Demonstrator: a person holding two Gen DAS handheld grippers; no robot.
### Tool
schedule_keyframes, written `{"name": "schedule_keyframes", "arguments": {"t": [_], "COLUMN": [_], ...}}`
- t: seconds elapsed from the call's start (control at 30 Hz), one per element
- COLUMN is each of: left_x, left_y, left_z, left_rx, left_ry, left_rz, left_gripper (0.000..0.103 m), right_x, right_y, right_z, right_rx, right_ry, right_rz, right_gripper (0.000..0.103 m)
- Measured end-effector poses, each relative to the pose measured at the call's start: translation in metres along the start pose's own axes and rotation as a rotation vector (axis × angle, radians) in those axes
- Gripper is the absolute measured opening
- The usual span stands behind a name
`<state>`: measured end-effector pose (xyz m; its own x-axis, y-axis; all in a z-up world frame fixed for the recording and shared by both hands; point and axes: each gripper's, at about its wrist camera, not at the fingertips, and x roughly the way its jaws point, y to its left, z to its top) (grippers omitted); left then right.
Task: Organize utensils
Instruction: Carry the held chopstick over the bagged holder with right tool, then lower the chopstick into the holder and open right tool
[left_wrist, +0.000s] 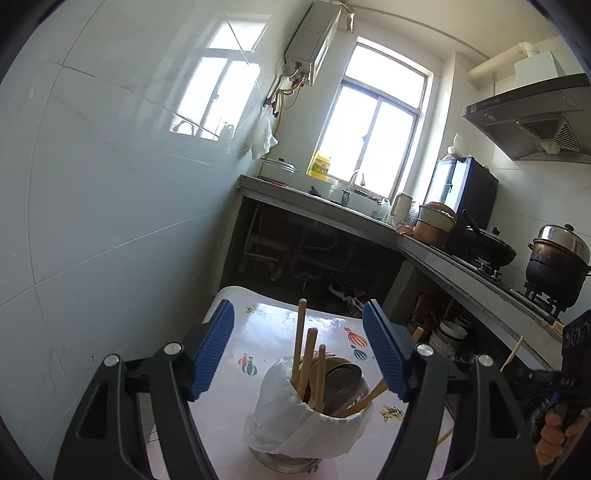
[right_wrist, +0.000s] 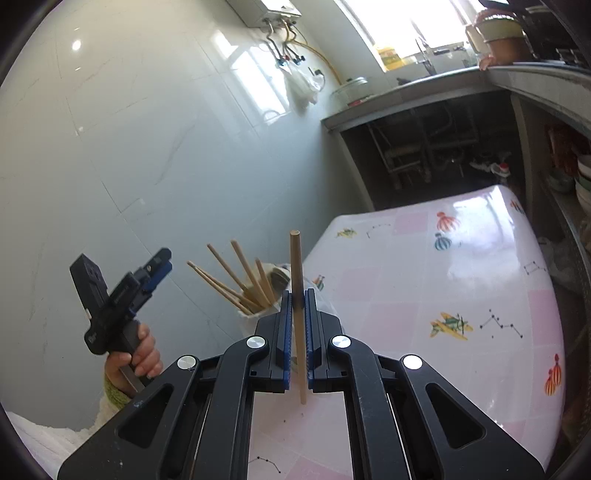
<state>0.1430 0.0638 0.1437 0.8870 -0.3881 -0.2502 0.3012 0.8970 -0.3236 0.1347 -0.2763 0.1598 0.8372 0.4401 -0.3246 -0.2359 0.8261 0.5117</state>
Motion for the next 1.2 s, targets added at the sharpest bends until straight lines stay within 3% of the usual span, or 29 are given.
{"name": "schedule_keyframes", "arguments": {"t": [0.17, 0.47, 0.73, 0.97, 1.2], "left_x": [-0.021, -0.025, -0.014, -0.012, -0.013], "left_y": [0.018, 0.042, 0.045, 0.051, 0.049], "left_z": [-0.020, -0.078, -0.113, -0.117, -0.120], "left_rx": [-0.012, -0.057, -0.069, -0.064, -0.060], "left_ry": [0.008, 0.143, 0.244, 0.244, 0.255], "left_rz": [0.038, 0.068, 0.058, 0.061, 0.070], "left_gripper": [0.075, 0.076, 0.076, 0.076, 0.076], "right_x": [0.006, 0.054, 0.113, 0.135, 0.154], "right_y": [0.027, 0.052, 0.055, 0.062, 0.078], "right_z": [0.043, 0.083, 0.063, 0.054, 0.013], "right_rx": [-0.061, -0.134, -0.238, -0.274, -0.397], "right_ry": [-0.059, -0.090, -0.021, 0.013, 0.110], "right_rz": [0.056, 0.065, -0.045, -0.061, -0.099], "right_gripper": [0.005, 0.005, 0.005, 0.005, 0.005]}}
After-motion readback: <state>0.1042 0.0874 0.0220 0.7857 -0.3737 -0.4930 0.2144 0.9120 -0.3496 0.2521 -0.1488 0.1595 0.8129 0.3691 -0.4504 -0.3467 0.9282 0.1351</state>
